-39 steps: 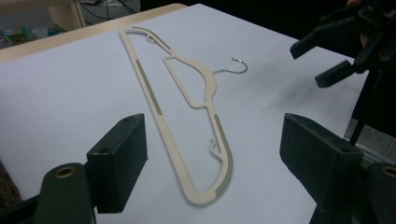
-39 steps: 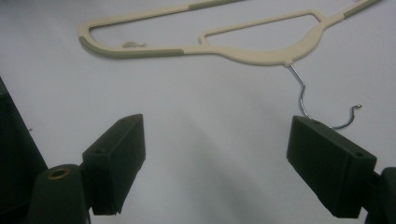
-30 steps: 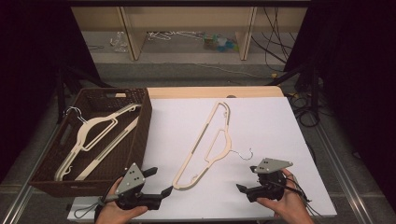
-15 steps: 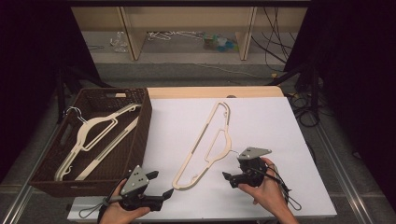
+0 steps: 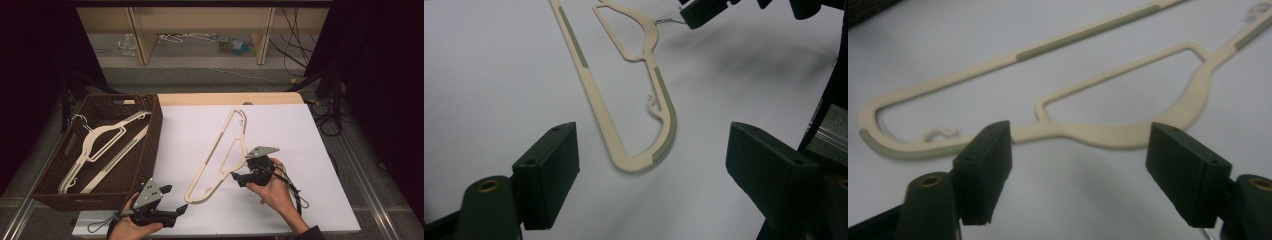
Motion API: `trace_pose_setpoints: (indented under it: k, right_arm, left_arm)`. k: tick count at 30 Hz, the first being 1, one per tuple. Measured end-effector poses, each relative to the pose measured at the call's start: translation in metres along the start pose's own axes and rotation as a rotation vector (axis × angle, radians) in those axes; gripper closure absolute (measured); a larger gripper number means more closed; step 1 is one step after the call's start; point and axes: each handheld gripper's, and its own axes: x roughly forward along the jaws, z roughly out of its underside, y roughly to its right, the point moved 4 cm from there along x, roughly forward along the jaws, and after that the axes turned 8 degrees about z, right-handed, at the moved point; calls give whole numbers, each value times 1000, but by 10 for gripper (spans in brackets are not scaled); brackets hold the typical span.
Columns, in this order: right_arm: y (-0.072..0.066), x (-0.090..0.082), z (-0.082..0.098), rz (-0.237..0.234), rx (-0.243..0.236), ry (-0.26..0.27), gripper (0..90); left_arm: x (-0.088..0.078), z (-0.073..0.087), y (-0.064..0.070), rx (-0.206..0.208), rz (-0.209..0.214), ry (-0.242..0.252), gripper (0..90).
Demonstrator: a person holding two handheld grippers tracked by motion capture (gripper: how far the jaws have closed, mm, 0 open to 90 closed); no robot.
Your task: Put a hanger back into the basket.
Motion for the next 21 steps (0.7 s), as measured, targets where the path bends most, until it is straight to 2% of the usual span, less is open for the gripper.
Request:
trace_pose_setpoints:
  k: [1, 2, 3, 4, 6, 9, 10, 14, 15, 16, 18, 21]
  right_arm:
    - [-5, 3, -2, 0, 20, -23, 289]
    - [-9, 7, -4, 6, 2, -32, 283]
    - [-18, 13, -6, 16, 22, -66, 282]
    - [-18, 13, -6, 16, 22, -66, 282]
    - [-26, 19, -7, 26, 61, -105, 283]
    - [-32, 28, -8, 75, 62, -116, 272]
    - [-37, 32, -9, 86, 93, -132, 263]
    - [-46, 40, -11, 86, 76, -159, 266]
    - [-48, 42, -11, 92, 63, -166, 267]
    - [-49, 45, -12, 119, 60, -171, 266]
    - [-50, 46, -12, 128, 70, -189, 267]
    - [-47, 49, -13, 145, 68, -180, 266]
  left_arm:
    - [0, 0, 0, 0, 3, -1, 211]
    - [-1, 0, 0, -2, 1, 1, 212]
    - [-1, 0, 0, -2, 1, 1, 212]
    - [-1, 0, 0, -2, -2, 1, 212]
    - [-2, 0, 0, 1, -5, 5, 212]
    - [-2, 0, 0, 1, 2, 9, 211]
    - [-2, 0, 0, 2, 0, 8, 211]
    - [-2, -1, 1, 4, 7, 7, 212]
    - [-2, -1, 1, 4, 9, 8, 211]
    - [-2, -1, 1, 5, 8, 11, 211]
    - [-2, -1, 2, 5, 8, 11, 211]
    - [-2, -1, 2, 6, 15, 11, 211]
